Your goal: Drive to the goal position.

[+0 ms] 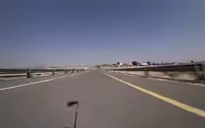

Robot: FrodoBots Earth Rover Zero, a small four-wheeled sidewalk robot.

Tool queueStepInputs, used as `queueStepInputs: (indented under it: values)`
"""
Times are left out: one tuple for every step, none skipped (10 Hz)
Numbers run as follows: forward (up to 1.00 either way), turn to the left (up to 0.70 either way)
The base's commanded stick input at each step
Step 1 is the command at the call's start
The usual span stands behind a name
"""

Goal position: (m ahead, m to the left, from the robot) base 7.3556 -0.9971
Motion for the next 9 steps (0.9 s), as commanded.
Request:
queueStepInputs:
  values:
    - [1.00,0.00]
    - [1.00,0.00]
    - [1.00,0.00]
    - [1.00,0.00]
    - [1.00,0.00]
    - [1.00,0.00]
    - [1.00,0.00]
    - [1.00,0.00]
    - [1.00,0.00]
